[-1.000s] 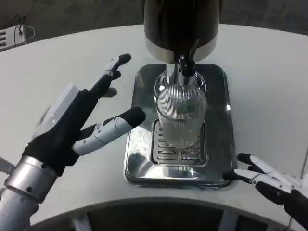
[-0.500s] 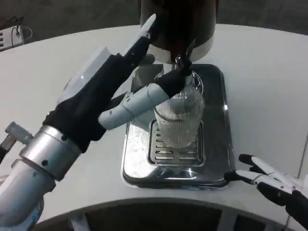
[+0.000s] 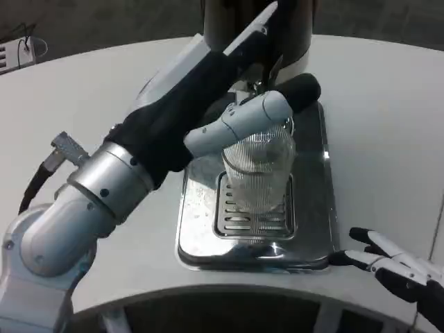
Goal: Grasp the cup under the faucet to collect the drink, then remove the cup.
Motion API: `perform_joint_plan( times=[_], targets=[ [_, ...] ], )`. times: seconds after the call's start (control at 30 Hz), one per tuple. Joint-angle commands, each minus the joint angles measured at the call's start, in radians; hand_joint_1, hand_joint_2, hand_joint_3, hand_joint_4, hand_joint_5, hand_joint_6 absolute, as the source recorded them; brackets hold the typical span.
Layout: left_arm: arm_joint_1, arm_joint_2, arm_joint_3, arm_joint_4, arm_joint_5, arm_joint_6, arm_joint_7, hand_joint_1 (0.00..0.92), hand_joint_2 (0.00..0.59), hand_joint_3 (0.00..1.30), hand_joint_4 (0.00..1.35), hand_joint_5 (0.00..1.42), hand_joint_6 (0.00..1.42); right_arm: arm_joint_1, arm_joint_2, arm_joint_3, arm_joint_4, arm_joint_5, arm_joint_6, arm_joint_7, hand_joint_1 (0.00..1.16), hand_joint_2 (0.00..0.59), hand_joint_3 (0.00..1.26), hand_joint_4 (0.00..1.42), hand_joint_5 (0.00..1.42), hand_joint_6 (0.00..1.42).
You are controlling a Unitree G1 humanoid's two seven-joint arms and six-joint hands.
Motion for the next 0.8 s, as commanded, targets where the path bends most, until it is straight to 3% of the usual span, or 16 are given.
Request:
perform_joint_plan(
  times=[0.03, 0.4, 0.8],
  targets=[
    [-0.009, 0.002, -0.029, 0.042, 0.012, 0.017, -0.021, 0.0, 0.053, 0.0, 0.0, 0.0, 0.14, 0.01, 0.006, -0.018, -0.016, 0.014, -0.017, -0.006, 0.43, 0.499, 0.17, 0.0, 0.09, 0.15],
    [-0.006, 0.013, -0.064, 0.071, 0.05, 0.008, -0.031, 0.0, 0.048, 0.0, 0.0, 0.0, 0.14, 0.006, 0.003, -0.017, -0.011, 0.019, -0.014, -0.002, 0.43, 0.499, 0.17, 0.0, 0.09, 0.15],
    [-0.064, 0.065, -0.161, 0.115, 0.186, -0.031, -0.102, 0.0, 0.037, 0.0, 0.0, 0.0, 0.08, -0.007, 0.002, -0.002, -0.014, 0.021, 0.009, 0.004, 0.43, 0.499, 0.17, 0.01, 0.09, 0.15]
  ],
)
